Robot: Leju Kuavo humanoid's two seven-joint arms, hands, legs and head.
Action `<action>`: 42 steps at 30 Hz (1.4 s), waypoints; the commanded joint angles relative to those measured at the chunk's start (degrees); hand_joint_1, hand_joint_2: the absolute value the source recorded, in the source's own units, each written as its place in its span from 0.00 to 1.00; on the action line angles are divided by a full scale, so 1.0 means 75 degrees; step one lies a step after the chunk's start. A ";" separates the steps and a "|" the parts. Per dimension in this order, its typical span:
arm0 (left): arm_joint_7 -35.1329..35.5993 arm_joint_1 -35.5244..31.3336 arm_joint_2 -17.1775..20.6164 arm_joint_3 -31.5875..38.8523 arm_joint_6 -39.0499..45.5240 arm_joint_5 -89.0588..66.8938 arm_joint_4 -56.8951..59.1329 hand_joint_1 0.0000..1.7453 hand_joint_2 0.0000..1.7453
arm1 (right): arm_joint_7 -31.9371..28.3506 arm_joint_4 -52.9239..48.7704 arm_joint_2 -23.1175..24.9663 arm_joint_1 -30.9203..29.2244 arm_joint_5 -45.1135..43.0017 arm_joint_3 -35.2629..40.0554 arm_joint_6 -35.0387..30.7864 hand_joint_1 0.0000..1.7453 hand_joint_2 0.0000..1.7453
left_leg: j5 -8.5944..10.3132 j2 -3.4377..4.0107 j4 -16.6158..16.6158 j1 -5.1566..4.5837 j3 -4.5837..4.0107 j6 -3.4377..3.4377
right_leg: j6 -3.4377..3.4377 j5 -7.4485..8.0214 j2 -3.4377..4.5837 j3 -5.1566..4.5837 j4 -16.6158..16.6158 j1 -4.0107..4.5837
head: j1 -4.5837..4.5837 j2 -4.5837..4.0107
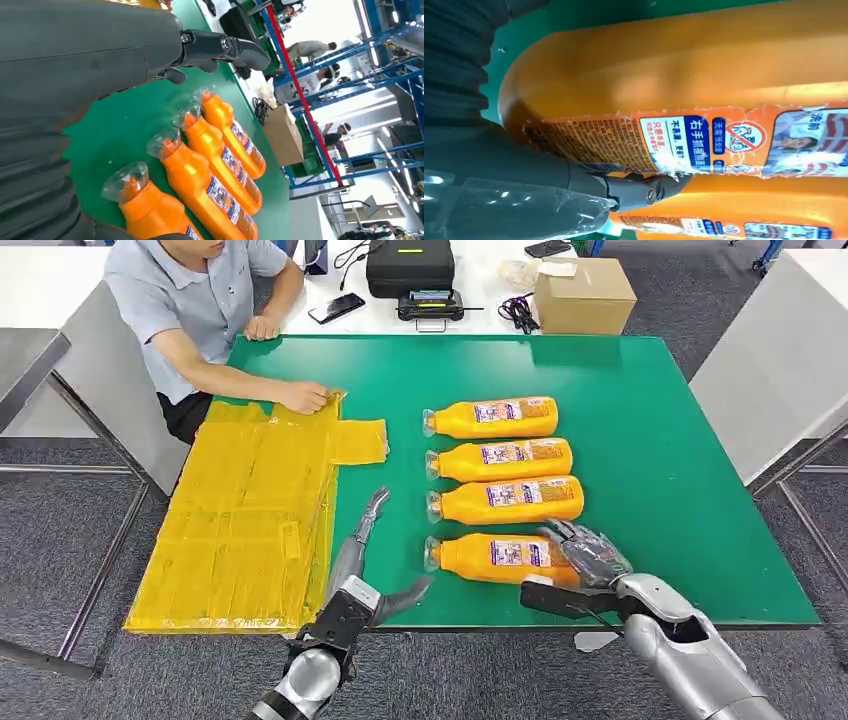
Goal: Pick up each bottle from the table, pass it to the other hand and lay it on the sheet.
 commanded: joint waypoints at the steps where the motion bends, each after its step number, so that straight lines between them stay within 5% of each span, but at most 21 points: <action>1: -0.0017 -0.0380 0.0074 -0.0184 -0.0030 0.0064 0.0604 0.00 1.00 | -0.0088 -0.0013 -0.0218 -0.0121 -0.0307 0.0486 0.0190 0.29 1.00 | -0.0005 0.0002 -0.0004 0.0003 0.0016 -0.0011 | -0.0013 -0.0005 -0.0001 0.0016 -0.0004 0.0004 | -0.0003 0.0000; 2: -0.0022 -0.0393 0.0068 -0.0203 -0.0046 0.0080 0.0625 0.00 1.00 | -0.0100 0.0024 -0.0270 -0.0149 -0.0402 0.0496 0.0257 0.48 1.00 | -0.0012 0.0005 0.0000 0.0012 0.0028 -0.0018 | -0.0022 -0.0009 0.0000 0.0030 -0.0006 0.0014 | 0.0000 0.0000; 3: -0.0049 -0.0428 0.0062 -0.0243 -0.0062 0.0108 0.0678 0.00 1.00 | -0.0103 0.0101 -0.0347 -0.0186 -0.0610 0.0518 0.0432 1.00 1.00 | -0.0012 0.0004 0.0001 0.0011 0.0026 -0.0017 | -0.0020 -0.0009 -0.0001 0.0028 -0.0005 0.0012 | 0.0000 0.0000; 28: -0.0173 -0.0541 0.0025 -0.0425 0.0029 0.0402 0.0873 0.00 1.00 | -0.0135 0.0394 -0.0305 0.0161 -0.1569 0.0177 0.0550 1.00 1.00 | -0.0005 -0.0003 -0.0003 0.0012 0.0024 -0.0012 | -0.0015 -0.0003 -0.0006 0.0027 -0.0012 0.0013 | 0.0000 0.0000; 42: -0.1020 0.0055 0.0123 -0.0098 -0.0135 0.3255 -0.0090 0.00 1.00 | -0.0976 -0.0646 0.1719 0.0951 -0.2599 -0.1826 -0.0294 1.00 1.00 | -0.0016 0.0026 -0.0005 0.0018 0.0030 -0.0021 | -0.0024 -0.0006 0.0023 0.0026 -0.0006 0.0019 | 0.0000 0.0000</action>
